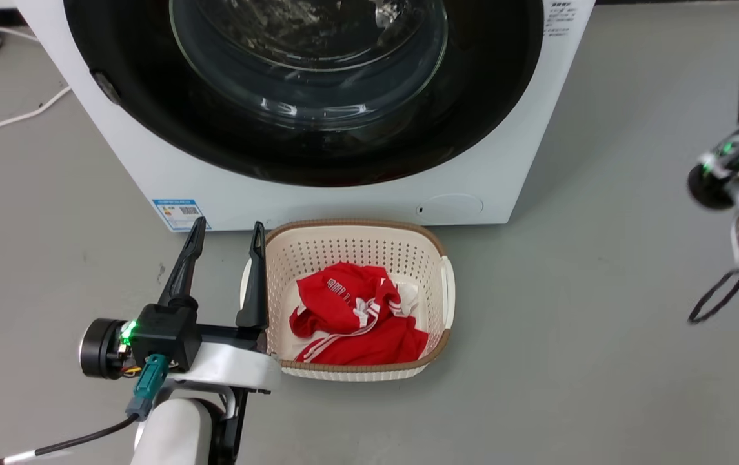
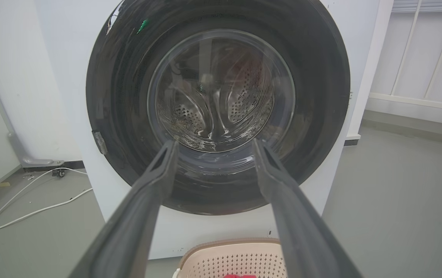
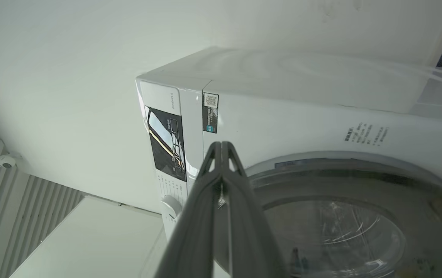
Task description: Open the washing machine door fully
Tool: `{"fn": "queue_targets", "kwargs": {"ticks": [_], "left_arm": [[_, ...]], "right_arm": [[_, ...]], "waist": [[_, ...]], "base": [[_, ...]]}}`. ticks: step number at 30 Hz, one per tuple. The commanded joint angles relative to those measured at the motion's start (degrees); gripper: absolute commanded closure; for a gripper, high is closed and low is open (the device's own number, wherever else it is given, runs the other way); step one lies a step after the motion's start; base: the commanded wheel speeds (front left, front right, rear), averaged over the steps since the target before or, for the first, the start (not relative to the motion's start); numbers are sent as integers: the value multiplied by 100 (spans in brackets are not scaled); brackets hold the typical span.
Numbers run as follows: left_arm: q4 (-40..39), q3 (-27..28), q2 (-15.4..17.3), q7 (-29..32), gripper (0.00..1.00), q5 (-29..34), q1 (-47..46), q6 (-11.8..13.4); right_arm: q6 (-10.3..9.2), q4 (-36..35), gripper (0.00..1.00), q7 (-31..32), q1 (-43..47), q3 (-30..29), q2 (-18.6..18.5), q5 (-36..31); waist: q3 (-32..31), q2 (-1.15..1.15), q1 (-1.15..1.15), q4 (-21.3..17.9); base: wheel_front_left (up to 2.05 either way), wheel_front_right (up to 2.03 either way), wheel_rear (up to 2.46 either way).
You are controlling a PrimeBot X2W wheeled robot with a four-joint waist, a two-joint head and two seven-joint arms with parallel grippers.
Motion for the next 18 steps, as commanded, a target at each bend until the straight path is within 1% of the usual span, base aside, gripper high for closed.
{"fn": "queue_targets", "kwargs": {"ticks": [1, 4, 7, 11, 14, 18], "left_arm": [[-35, -5, -5, -14, 0, 8, -95, -14], [-80, -56, -7, -14, 0, 39, -198, -36], [-130, -124, -8, -14, 0, 51, -320, -50], [-202, -209, -10, -14, 0, 44, -485, -35], [-245, -267, -11, -14, 0, -11, -595, 11], [-268, -328, -12, -14, 0, -60, -694, 30]], "right_arm": [[0, 160, 100, 66, -234, 90, -99, -39], [0, 788, 100, 297, -965, 452, -431, -148], [0, 1424, 100, 635, -1719, 794, -641, -196], [0, 2109, 100, 1345, -2662, 1409, -852, -429], [0, 2449, 100, 1888, -3260, 1782, -863, -544], [0, 2852, 100, 2404, -3876, 2229, -784, -770]], "waist": [[116, 0, 0, 63], [295, 0, 0, 140], [490, 0, 0, 245], [770, 0, 0, 368], [951, 0, 0, 426], [1102, 0, 0, 476]], "base": [[0, 0, 0], [0, 0, 0], [0, 0, 0], [0, 0, 0], [0, 0, 0], [0, 0, 0]]}}
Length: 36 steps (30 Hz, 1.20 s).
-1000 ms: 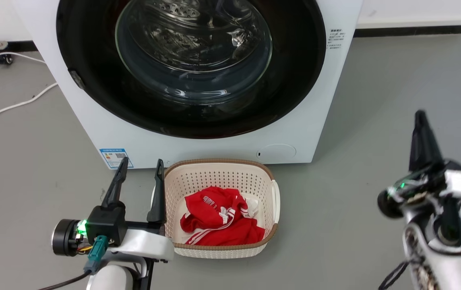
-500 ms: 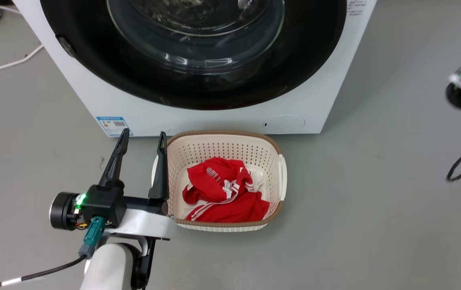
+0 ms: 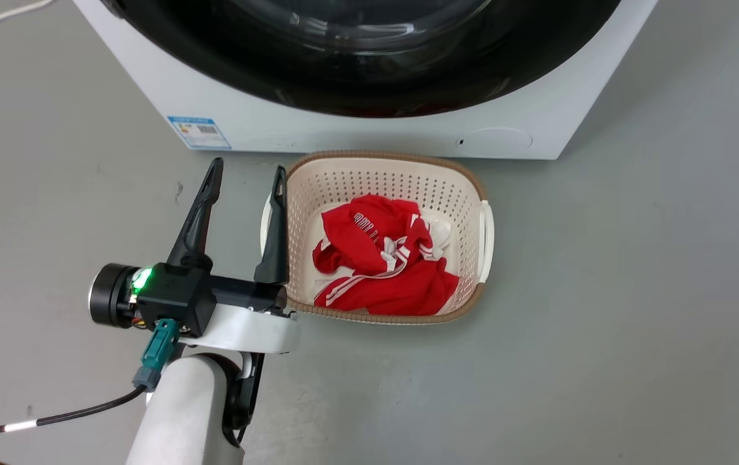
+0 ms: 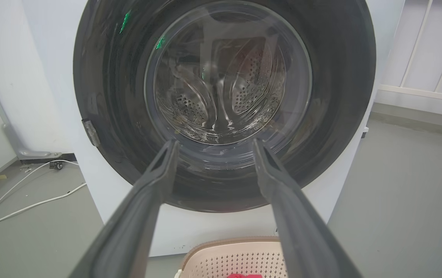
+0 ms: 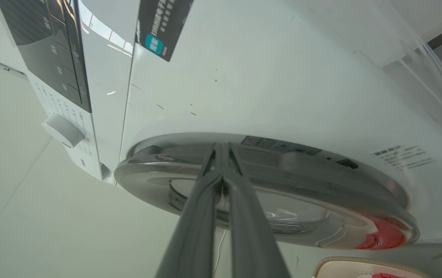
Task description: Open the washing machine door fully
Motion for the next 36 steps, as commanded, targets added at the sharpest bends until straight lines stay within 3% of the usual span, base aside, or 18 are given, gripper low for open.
{"fn": "queue_targets", "kwargs": {"ticks": [1, 10, 17, 36], "left_arm": [[-17, -21, -7, -14, 0, -18, -89, 13], [-94, -133, -7, -14, 0, -74, -328, 31], [-151, -212, -7, -14, 0, -150, -505, 120], [-79, -325, -7, -14, 0, -181, -602, 167]], "right_arm": [[0, 131, 100, 89, -178, 95, 50, -59], [0, 1193, 100, 567, -1219, 785, 315, -664], [0, 1596, 100, 682, -1695, 951, 527, -845], [0, 823, 100, 1653, -1281, 862, 585, -527]], "waist": [[76, 0, -1, 58], [445, 0, -1, 191], [709, 0, -1, 273], [725, 0, -1, 123]], "base": [[0, 0, 0], [0, 0, 0], [0, 0, 0], [0, 0, 0]]}}
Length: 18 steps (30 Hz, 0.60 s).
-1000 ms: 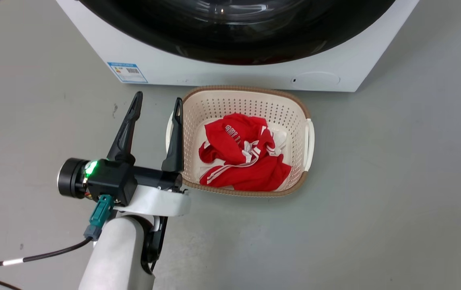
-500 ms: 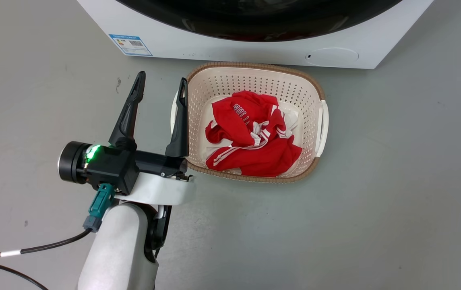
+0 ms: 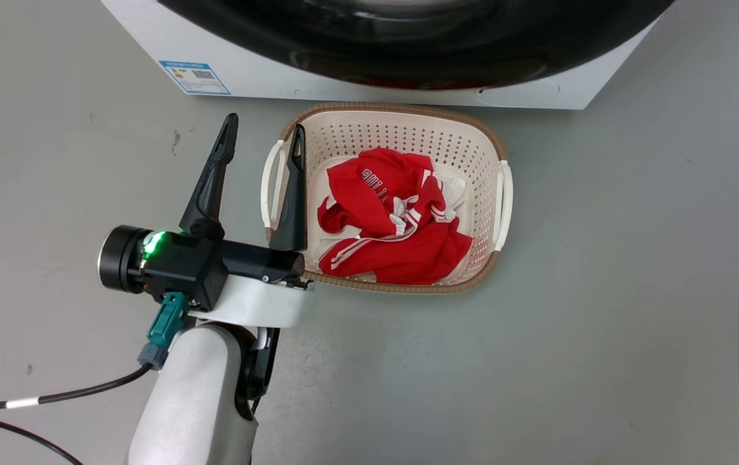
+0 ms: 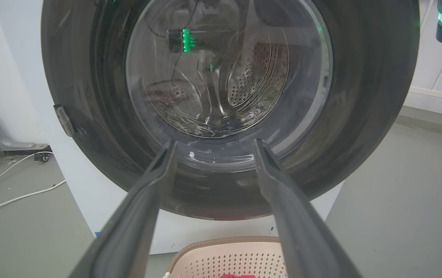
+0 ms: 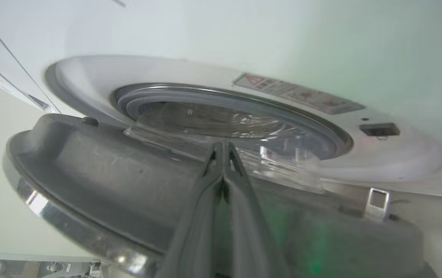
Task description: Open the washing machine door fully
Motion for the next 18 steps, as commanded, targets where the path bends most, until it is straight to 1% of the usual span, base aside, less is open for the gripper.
{"fn": "queue_targets", "kwargs": {"ticks": [1, 5, 12, 18], "left_arm": [[19, -1, -5, -14, 0, 24, -89, -16], [55, 17, -5, -14, 0, 53, -73, -23], [139, 11, -5, -14, 0, 51, 79, -68], [252, 53, -5, -14, 0, 62, 283, -120]], "right_arm": [[0, -145, 100, 143, 215, -1, 59, 78], [0, -439, 100, 341, 486, -42, -39, 213], [0, -843, 100, 605, 1065, -66, -94, 447], [1, -1281, 100, 782, 1693, -1, -13, 657]], "waist": [[-27, 0, 0, -34], [-105, 0, 0, -89], [-377, 0, 0, -125], [-784, 0, 0, -137]], "base": [[0, 0, 0], [0, 0, 0], [0, 0, 0], [0, 0, 0]]}}
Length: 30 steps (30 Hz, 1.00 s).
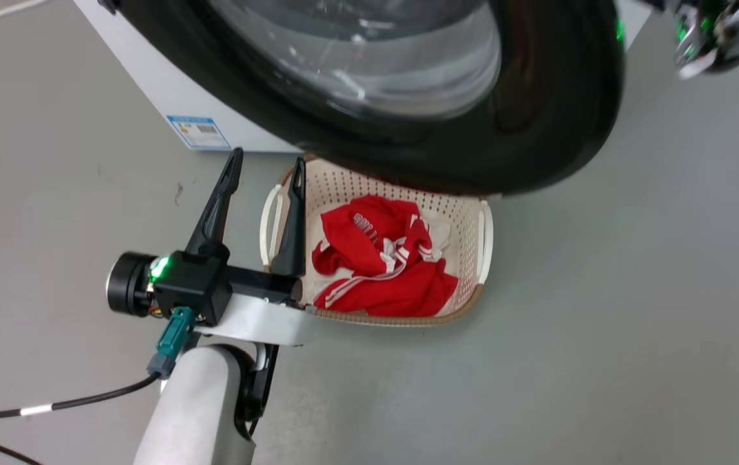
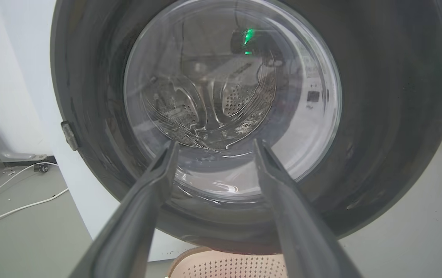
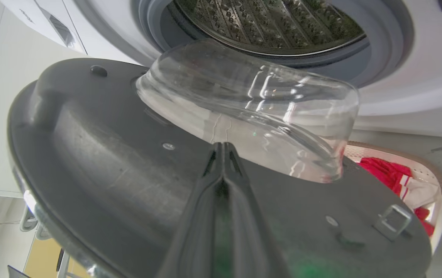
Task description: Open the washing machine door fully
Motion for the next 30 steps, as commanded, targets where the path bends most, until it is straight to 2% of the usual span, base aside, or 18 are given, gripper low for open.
{"fn": "queue_targets", "kwargs": {"ticks": [1, 15, 30], "left_arm": [[14, 17, -5, -14, 0, 27, 77, -22], [186, 97, -4, -14, 0, -62, 728, 30], [235, 85, -4, -14, 0, -51, 1056, -18]], "right_arm": [[2, -88, 100, 58, 144, 54, 137, 42], [2, -970, 100, 207, 1437, 522, 496, 338], [2, -1730, 100, -108, 2159, 1048, 802, 610]], "waist": [[-160, 0, 0, -10], [-1108, 0, 0, 107], [-1483, 0, 0, 156]], "base": [[0, 0, 0], [0, 0, 0], [0, 0, 0]]}}
